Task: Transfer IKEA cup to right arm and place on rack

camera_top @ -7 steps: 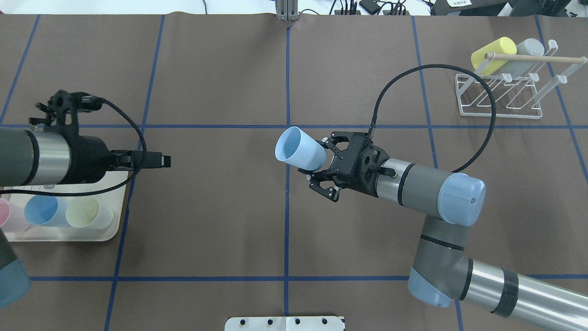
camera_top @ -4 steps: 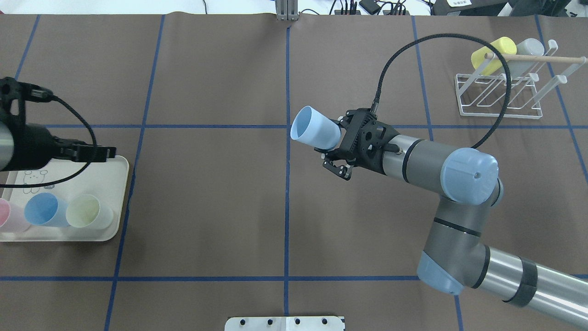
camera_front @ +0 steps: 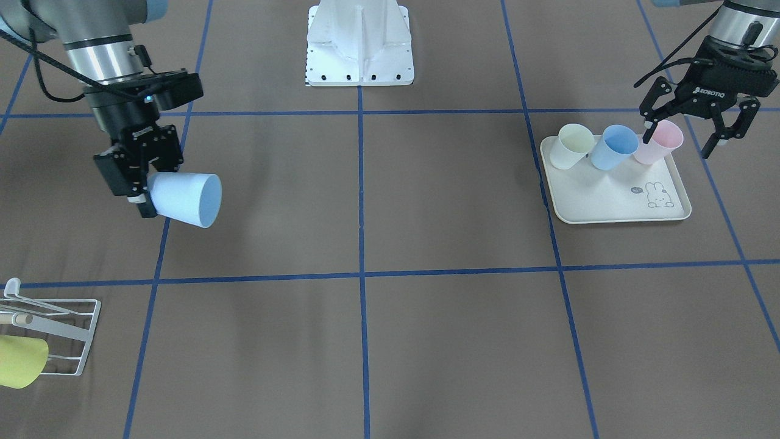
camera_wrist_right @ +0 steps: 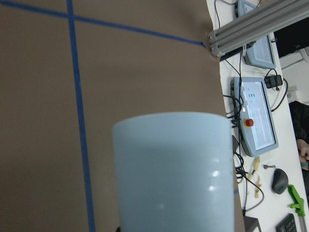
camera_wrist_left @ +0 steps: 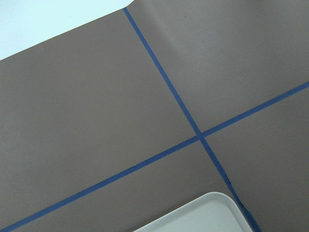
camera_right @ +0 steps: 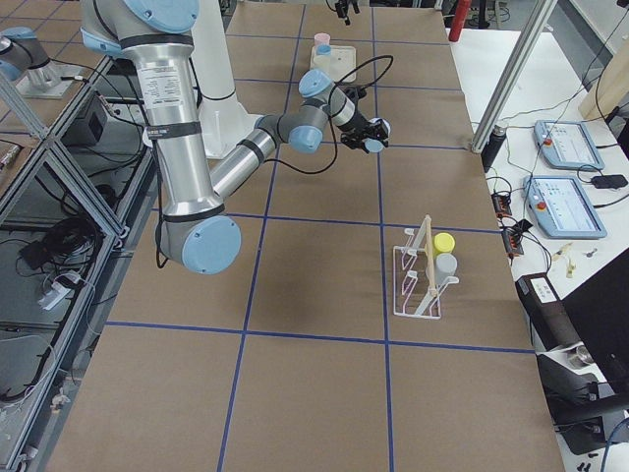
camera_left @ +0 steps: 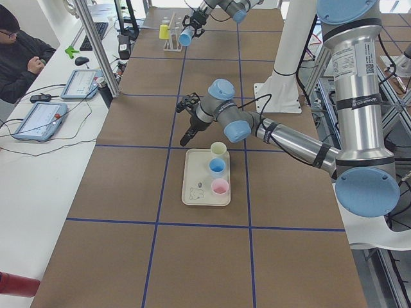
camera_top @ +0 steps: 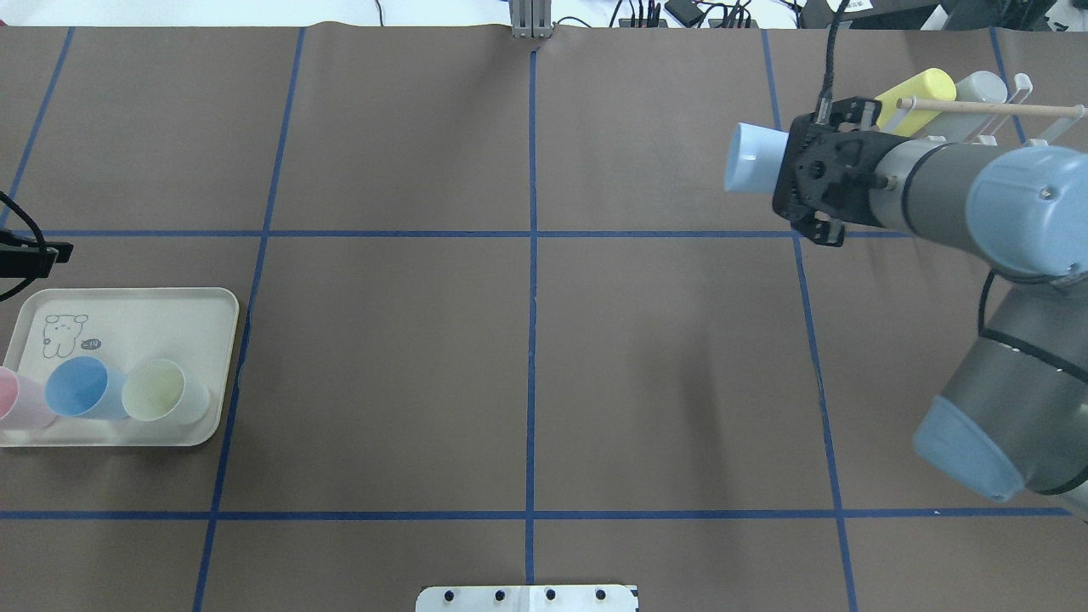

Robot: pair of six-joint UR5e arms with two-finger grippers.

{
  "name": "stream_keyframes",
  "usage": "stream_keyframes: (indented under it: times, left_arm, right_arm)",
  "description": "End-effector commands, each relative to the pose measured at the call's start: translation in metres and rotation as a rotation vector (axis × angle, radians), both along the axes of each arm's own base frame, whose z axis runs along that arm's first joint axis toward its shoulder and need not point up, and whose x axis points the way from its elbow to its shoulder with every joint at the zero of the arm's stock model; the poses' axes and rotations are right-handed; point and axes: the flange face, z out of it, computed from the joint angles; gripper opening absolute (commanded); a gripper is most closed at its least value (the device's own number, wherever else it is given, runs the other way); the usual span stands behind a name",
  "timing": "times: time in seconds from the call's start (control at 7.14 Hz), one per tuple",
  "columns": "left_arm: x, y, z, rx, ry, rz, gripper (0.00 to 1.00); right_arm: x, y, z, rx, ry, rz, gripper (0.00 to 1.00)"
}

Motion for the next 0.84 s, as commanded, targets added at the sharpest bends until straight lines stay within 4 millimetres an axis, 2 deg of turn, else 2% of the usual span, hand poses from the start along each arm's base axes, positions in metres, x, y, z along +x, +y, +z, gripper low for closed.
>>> stream_keyframes:
  times: [0.0,0.28,0.7]
  left_arm:
    - [0.000,-0.001,0.001,-0.004,0.002,0.000,1.00]
    - [0.001,-0.001,0.001,-0.005,0.005,0.001,1.00]
    - [0.001,-0.001,0.001,-0.008,0.005,-0.002,1.00]
  right_arm:
    - [0.068,-0.021,0.040,0.067,0.272,-0.036,0.00]
    - [0.128,-0.045,0.071,0.137,0.510,-0.100,0.00]
    - [0.188,-0.092,0.104,0.177,0.757,-0.186,0.00]
